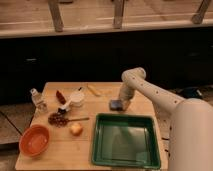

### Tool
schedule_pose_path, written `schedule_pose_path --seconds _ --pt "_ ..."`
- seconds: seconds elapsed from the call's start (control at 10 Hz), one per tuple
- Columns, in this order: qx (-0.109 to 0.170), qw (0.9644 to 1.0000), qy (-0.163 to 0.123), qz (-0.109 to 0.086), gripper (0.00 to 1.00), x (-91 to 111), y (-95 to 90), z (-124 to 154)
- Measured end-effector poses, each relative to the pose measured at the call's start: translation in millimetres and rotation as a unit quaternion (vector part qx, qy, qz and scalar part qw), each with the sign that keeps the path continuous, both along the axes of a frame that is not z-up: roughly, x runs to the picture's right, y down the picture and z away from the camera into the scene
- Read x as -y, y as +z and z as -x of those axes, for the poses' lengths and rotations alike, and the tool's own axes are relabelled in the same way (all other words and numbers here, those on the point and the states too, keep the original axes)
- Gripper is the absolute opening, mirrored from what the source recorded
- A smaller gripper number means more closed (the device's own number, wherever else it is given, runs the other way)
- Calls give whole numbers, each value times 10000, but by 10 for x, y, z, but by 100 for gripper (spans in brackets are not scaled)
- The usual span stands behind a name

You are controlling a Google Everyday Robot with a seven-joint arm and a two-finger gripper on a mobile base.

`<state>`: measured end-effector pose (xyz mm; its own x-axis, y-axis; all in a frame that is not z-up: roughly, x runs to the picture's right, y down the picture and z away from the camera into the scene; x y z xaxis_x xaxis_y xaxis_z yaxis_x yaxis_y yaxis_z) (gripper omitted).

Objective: Wipe tray with sponge

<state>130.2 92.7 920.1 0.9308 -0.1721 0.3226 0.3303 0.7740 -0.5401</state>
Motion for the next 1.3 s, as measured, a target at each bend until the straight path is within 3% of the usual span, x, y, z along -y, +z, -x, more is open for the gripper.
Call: schedule_pose_path --seconds 0.2,0.6,0.9,1.3 --pt "27 10000 -31 -48 5 131 -135 6" --pt "97 9998 -104 -116 5 201 -241 17" --pt "95 9997 -176 -124 5 312 -482 -40" --pt "122 9996 -234 -125 5 303 -636 -25"
